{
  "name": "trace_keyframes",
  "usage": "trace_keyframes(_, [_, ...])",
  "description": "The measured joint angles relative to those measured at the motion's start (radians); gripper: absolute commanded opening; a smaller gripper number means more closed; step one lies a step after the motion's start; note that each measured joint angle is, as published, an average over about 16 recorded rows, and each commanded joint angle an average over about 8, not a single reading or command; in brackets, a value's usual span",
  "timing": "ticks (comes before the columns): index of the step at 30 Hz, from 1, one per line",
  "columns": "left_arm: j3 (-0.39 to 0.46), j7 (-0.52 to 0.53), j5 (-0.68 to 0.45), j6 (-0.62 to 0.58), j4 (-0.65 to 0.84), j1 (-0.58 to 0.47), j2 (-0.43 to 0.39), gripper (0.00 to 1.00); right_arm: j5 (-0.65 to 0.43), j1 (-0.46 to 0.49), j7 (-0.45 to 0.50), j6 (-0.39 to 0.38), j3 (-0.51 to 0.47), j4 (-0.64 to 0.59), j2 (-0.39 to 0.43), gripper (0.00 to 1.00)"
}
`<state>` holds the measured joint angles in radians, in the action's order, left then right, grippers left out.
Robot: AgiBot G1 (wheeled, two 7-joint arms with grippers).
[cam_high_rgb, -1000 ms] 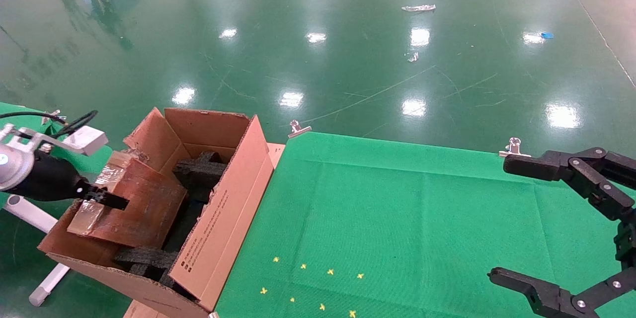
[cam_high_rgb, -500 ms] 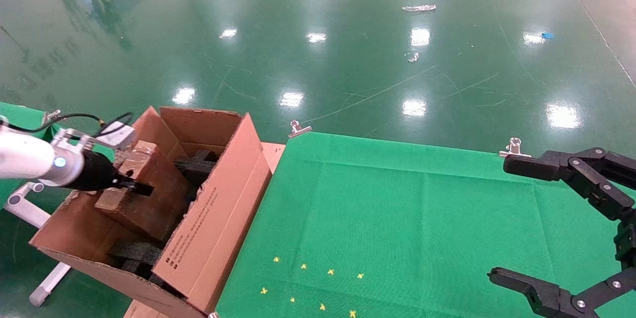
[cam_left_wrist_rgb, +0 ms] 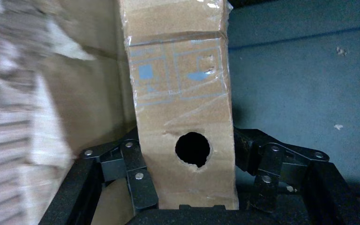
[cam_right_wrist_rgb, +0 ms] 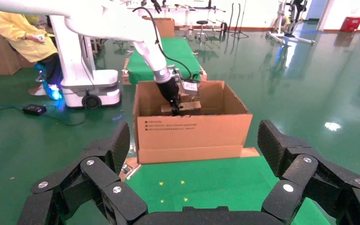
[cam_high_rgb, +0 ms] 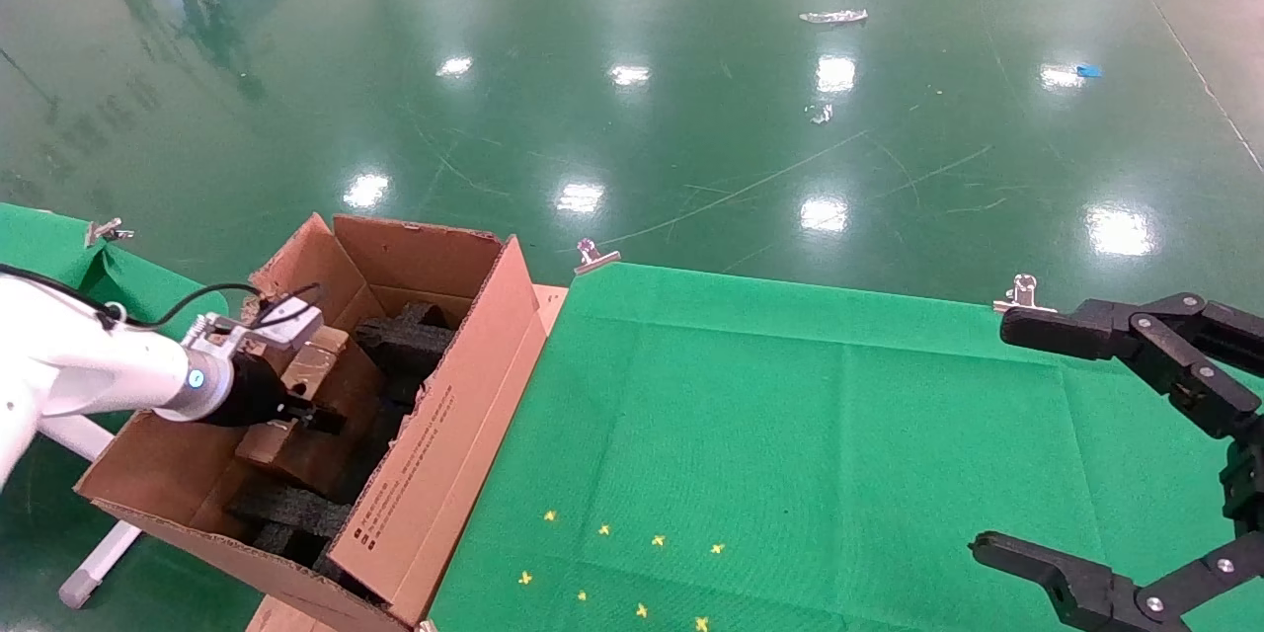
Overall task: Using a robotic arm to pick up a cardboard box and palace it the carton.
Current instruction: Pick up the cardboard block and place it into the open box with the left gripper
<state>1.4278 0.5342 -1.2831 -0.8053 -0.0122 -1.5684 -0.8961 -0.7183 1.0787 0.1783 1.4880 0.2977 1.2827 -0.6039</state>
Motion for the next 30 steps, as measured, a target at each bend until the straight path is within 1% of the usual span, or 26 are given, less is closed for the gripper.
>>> trace_keyframes(1, [-0.001, -0.002, 0.001, 0.003, -0.001, 0.004, -0.002, 0.84, 0.0, 0.0, 0.0, 0.0, 0.0, 0.0, 0.0, 1.0])
trace_keyframes(2, [-0.002, -0.005, 0.002, 0.006, -0.002, 0.007, -0.004, 0.94, 0.0, 0.0, 0.0, 0.0, 0.0, 0.0, 0.0, 1.0])
trace_keyframes(3, [-0.002, -0.007, 0.003, 0.008, -0.003, 0.009, -0.005, 1.0, 0.0, 0.0, 0.0, 0.0, 0.0, 0.0, 0.0, 1.0])
trace_keyframes(17, [-0.012, -0.037, 0.016, 0.016, -0.003, -0.018, -0.006, 1.0, 0.001, 0.0, 0.0, 0.0, 0.001, 0.0, 0.0, 1.0])
trace_keyframes(30, [-0.01, -0.036, 0.014, -0.042, 0.001, -0.107, -0.001, 1.0, 0.001, 0.0, -0.001, -0.001, 0.002, 0.0, 0.001, 1.0])
